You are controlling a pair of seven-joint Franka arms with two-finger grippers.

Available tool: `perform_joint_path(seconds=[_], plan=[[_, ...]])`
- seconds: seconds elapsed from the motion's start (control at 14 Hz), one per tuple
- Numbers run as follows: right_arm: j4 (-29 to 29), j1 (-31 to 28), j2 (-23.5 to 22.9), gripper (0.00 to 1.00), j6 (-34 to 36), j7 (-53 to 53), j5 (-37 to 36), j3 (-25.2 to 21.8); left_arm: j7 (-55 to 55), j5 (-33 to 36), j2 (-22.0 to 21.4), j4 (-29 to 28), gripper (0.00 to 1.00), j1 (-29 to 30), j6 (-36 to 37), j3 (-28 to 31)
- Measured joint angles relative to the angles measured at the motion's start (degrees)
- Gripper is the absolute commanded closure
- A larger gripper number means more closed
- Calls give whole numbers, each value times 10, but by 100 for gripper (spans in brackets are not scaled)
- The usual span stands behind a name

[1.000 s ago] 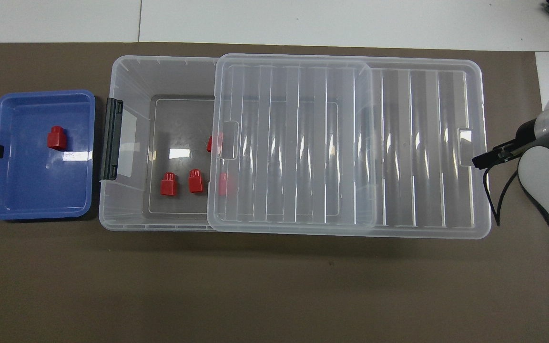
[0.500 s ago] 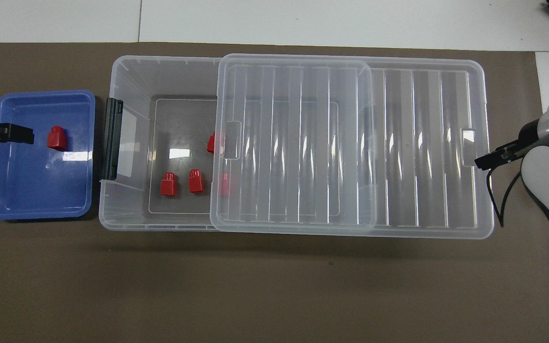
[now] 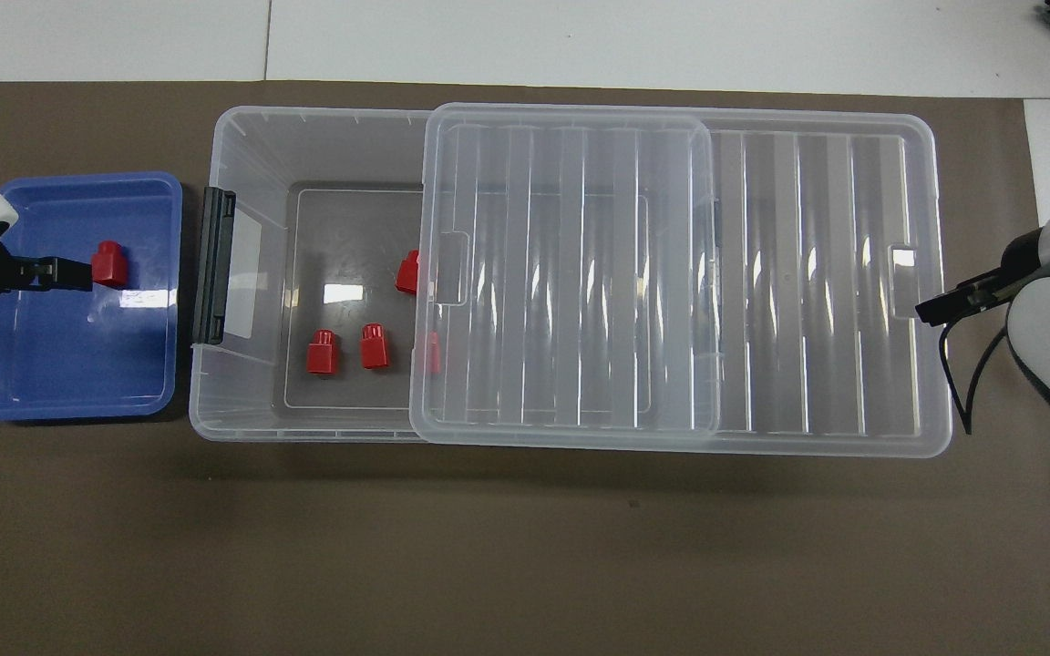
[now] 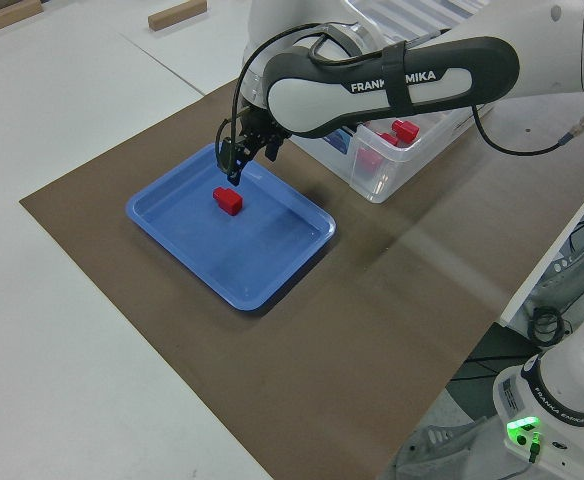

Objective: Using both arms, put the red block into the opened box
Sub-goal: 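Reach the left gripper down to the red block in the blue tray, then grasp the red block with the left gripper and lift it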

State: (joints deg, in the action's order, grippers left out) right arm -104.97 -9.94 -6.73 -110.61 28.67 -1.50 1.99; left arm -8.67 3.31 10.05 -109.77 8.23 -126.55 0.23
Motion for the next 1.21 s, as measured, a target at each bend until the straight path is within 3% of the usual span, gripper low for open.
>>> perform_joint_path(seconds=[0.43,1.0,1.21], plan=[[6,15,38,0,43,-79,0,6,7,0,85,-1,0,1,-130,-1],[11,81,94,0,89,-298,1,19,7,0,126,-1,1,6,-198,-1],[48,81,96,0,117,-346,1,35,7,0,138,-1,8,6,-211,-3]])
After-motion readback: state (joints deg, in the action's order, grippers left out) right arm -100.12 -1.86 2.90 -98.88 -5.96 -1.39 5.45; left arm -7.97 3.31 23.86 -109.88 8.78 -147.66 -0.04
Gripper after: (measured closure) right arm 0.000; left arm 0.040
